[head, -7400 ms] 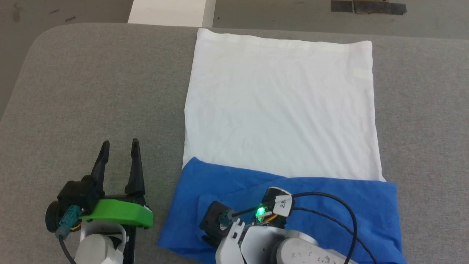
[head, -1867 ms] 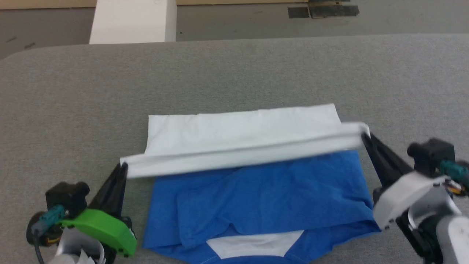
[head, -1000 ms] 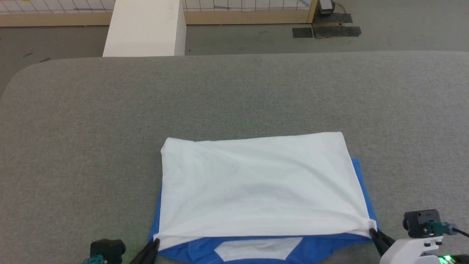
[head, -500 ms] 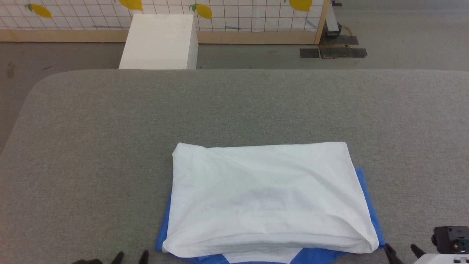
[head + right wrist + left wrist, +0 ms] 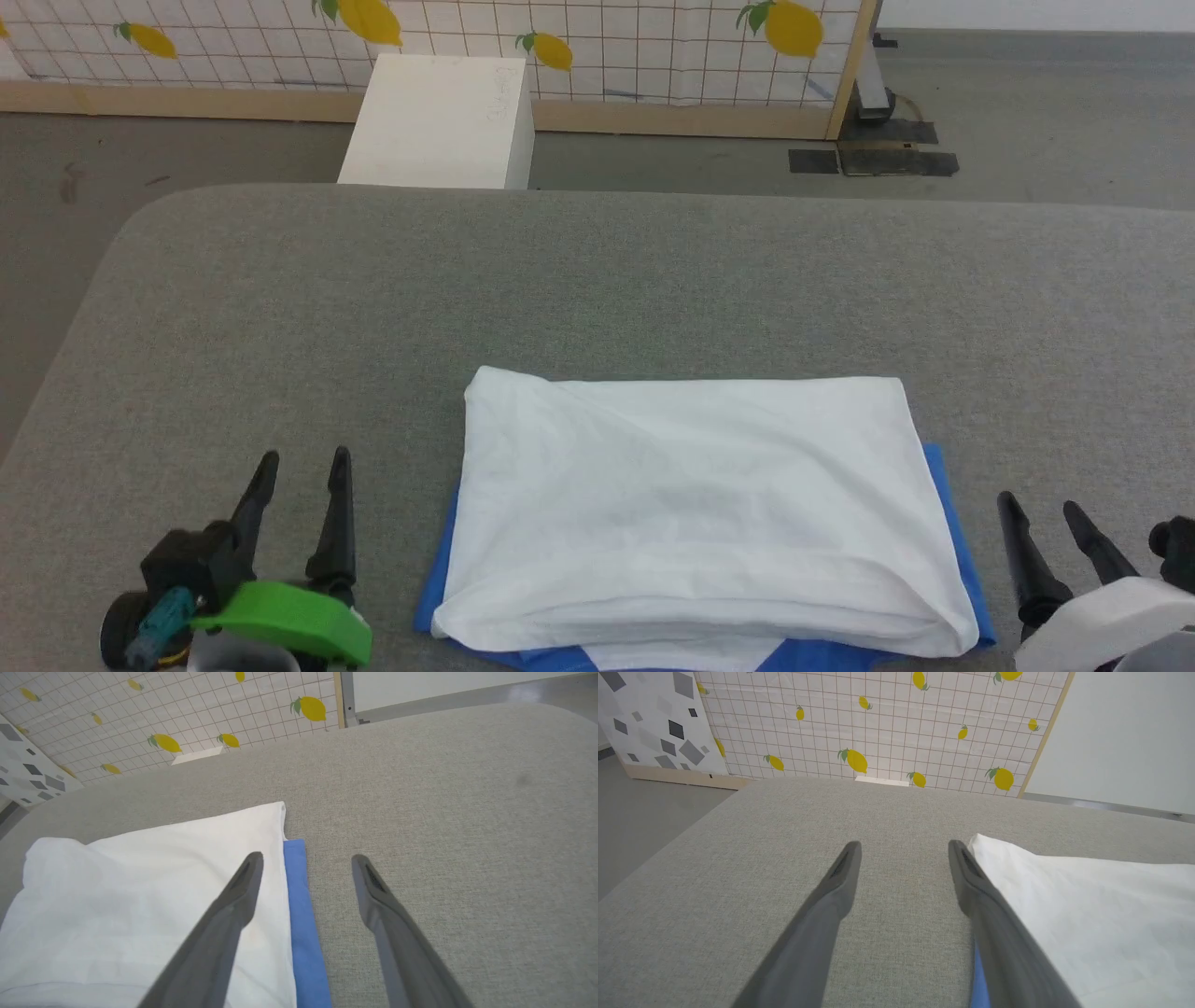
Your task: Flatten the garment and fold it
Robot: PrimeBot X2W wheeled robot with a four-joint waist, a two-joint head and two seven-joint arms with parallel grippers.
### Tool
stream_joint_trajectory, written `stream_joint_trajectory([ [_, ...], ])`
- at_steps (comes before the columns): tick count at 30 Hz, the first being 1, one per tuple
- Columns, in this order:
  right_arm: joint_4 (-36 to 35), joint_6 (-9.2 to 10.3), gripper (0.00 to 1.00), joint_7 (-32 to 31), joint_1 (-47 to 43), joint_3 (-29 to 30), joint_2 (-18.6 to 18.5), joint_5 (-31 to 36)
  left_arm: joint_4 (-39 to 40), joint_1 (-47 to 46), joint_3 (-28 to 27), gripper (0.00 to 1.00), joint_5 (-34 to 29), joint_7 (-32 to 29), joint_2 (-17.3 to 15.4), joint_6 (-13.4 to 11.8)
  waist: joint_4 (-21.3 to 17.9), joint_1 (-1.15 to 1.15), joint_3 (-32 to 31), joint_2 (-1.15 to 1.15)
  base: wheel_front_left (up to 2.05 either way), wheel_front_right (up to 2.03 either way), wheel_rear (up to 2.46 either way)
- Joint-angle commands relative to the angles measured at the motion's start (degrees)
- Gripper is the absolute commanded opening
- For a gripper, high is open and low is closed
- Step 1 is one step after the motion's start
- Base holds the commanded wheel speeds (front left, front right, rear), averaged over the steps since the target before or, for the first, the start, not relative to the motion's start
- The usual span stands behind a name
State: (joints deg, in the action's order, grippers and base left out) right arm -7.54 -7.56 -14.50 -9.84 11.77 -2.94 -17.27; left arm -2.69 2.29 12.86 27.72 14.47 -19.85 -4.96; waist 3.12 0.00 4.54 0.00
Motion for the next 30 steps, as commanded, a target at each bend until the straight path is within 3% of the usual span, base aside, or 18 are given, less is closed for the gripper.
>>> stream_joint_trajectory([
  [1, 1.64, 0.08, 1.00, 0.42, 1.75, 0.18, 0.05, -0.55, -0.43, -2.35, -0.55, 1.00, -1.20, 0.46, 0.89, 0.57, 0.08, 0.00, 0.00, 0.00, 0.00, 0.00, 0.00],
  [15, 23.84, 0.08, 1.00, -8.99, 14.78, -0.65, 0.06, -3.06, -6.59, -11.10, -4.91, 1.00, -9.15, 0.52, 7.81, 5.86, -0.11, 0.00, -0.33, 0.00, 0.00, 0.00, 0.00],
  [24, 30.88, 0.08, 1.00, -16.80, 17.72, -3.43, 0.06, -1.56, -8.87, -12.16, -6.26, 1.00, -11.30, 0.52, 9.91, 7.91, 0.37, 0.00, -0.37, 0.00, 0.00, 0.00, 0.00],
  [27, 30.97, 0.08, 0.28, -19.05, 17.23, -4.71, 0.06, -2.35, -9.28, -12.06, -6.68, 1.00, -11.82, 0.52, 10.31, 8.39, 0.47, 0.00, -0.45, 0.00, 0.00, 0.00, 0.00],
  [29, 30.26, 0.08, 0.00, -18.64, 17.00, -4.78, 0.06, -2.26, -9.50, -11.96, -6.91, 1.00, -12.05, 0.52, 10.52, 8.69, 0.49, 0.00, -0.46, 0.00, 0.00, 0.00, 0.00],
  [30, 29.99, 0.08, 0.00, -18.38, 16.87, -4.69, 0.06, -2.13, -9.59, -11.92, -7.02, 1.00, -12.14, 0.52, 10.60, 8.81, 0.48, 0.00, -0.48, 0.00, 0.00, 0.00, 0.00],
])
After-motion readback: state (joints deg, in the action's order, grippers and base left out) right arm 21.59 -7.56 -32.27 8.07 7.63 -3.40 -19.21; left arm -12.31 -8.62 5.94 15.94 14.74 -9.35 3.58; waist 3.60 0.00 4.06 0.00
